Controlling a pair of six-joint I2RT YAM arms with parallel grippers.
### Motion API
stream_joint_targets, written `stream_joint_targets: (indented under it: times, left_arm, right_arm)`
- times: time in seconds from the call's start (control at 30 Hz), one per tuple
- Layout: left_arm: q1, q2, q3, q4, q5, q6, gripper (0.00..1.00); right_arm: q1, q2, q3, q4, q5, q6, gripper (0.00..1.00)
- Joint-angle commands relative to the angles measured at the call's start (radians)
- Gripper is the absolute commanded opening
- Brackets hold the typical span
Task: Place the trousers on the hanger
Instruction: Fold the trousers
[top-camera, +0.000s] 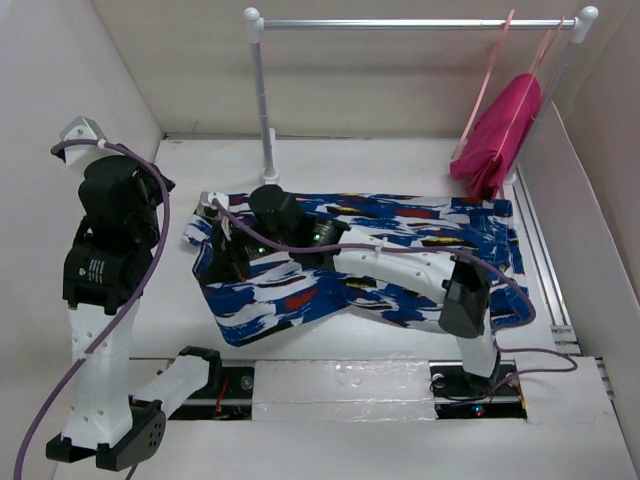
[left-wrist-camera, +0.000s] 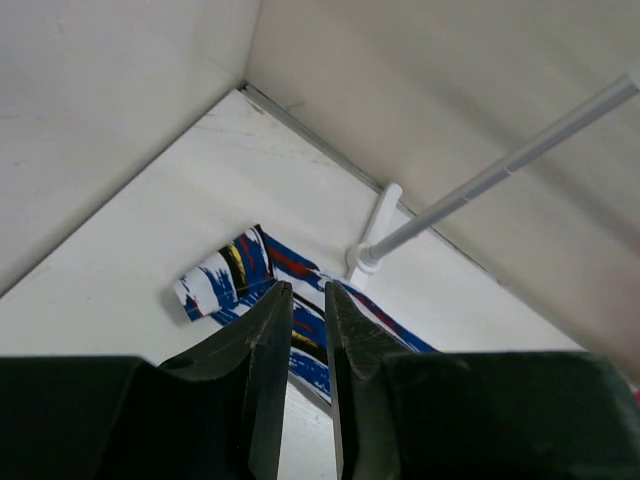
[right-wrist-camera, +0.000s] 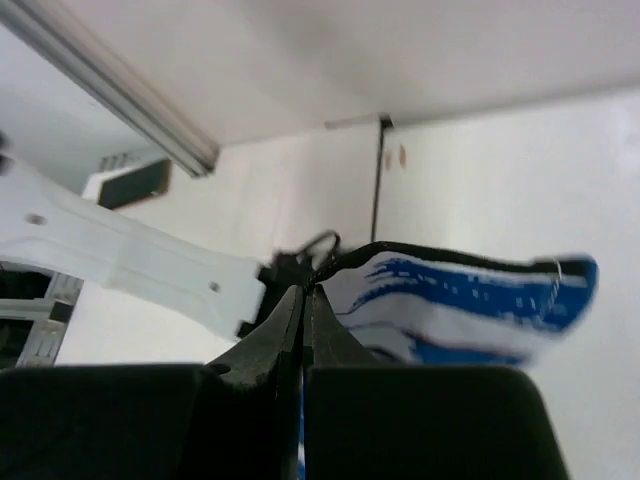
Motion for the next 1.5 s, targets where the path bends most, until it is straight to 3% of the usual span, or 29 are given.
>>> stream_joint_targets:
  times: [0.0,0.1,0.17,0.2,0.27,0.33,0.4,0.43,0.5,0.63,0.7,0.8,0.83,0.9,0.93,1.03,1.1,1.2,1.23,1.27,1.37,1.47]
  left_arm:
    - [-0.001,0.022,0.025,-0.006,-0.09,0.027,0.17]
    - [-0.001,0.038,0.023,-0.008,-0.126,0.036,0.18]
    - [-0.001,0.047,0.028,-0.011,-0.152,0.039,0.18]
    - [-0.001,0.048,0.026,-0.017,-0.158,0.044,0.18]
    - [-0.001,0.045,0.005,-0.018,-0.176,0.047,0.18]
    - [-0.001,0.039,-0.032,-0.011,-0.179,0.055,0.18]
    - [-0.001,0.035,-0.093,-0.001,-0.173,0.061,0.19]
    - [-0.001,0.032,-0.114,-0.003,-0.164,0.064,0.19]
    - [-0.001,0.03,-0.202,-0.003,-0.144,0.062,0.22]
    - [0.039,0.01,-0.392,0.015,-0.017,0.033,0.29]
    - [0.078,0.005,-0.51,0.052,0.027,0.004,0.29]
    - [0.106,0.019,-0.604,0.068,0.141,-0.052,0.29]
    - [0.106,0.025,-0.618,0.066,0.175,-0.082,0.29]
    - [0.106,0.021,-0.664,0.058,0.195,-0.155,0.29]
    - [0.106,0.009,-0.679,0.057,0.198,-0.177,0.3]
    - [0.121,0.011,-0.736,0.06,0.186,-0.269,0.46]
    - [0.161,0.033,-0.773,0.087,0.236,-0.283,0.48]
    - [0.247,0.1,-0.816,0.047,0.313,-0.361,0.48]
    - [0.263,0.111,-0.829,0.029,0.318,-0.387,0.47]
    - [0.272,0.108,-0.843,0.019,0.31,-0.43,0.48]
    - [0.272,0.058,-0.912,0.0,0.279,-0.525,0.48]
    - [0.272,0.032,-0.96,0.026,0.285,-0.594,0.52]
  right_arm:
    - [-0.021,0.081,0.035,0.03,-0.053,-0.022,0.0]
    - [-0.064,0.3,0.244,-0.081,-0.008,-0.02,0.0]
    - [-0.09,0.427,0.502,-0.2,0.05,-0.02,0.0]
    - [-0.104,0.55,0.586,-0.231,0.064,-0.016,0.0]
    - [-0.165,0.647,0.743,-0.239,0.079,0.055,0.0]
    - [-0.193,0.634,0.724,-0.198,0.128,0.084,0.0]
    - [-0.222,0.538,0.581,-0.126,0.165,0.106,0.04]
    - [-0.234,0.494,0.528,-0.101,0.2,0.103,0.14]
    - [-0.253,0.418,0.411,-0.102,0.243,0.071,0.17]
    - [-0.264,0.249,0.308,-0.219,0.357,-0.053,0.66]
    - [-0.264,0.195,0.247,-0.248,0.352,-0.084,0.72]
    - [-0.253,0.053,0.039,-0.199,0.32,-0.112,0.73]
    - [-0.253,0.008,-0.088,-0.178,0.306,-0.121,0.63]
    - [-0.241,-0.128,-0.217,-0.104,0.303,-0.126,0.3]
    - [-0.23,-0.176,-0.276,-0.089,0.3,-0.135,0.0]
    - [-0.207,-0.352,-0.481,-0.081,0.322,-0.157,0.0]
    - [-0.207,-0.488,-0.652,-0.052,0.329,-0.149,0.0]
    - [-0.196,-0.607,-0.837,-0.035,0.332,-0.121,0.22]
    - [-0.196,-0.68,-0.876,-0.038,0.346,-0.111,0.38]
    - [-0.196,-0.714,-0.908,-0.044,0.349,-0.108,0.44]
    - [-0.196,-0.839,-1.012,-0.099,0.415,-0.104,0.55]
    - [-0.219,-0.947,-1.048,-0.148,0.423,-0.109,0.56]
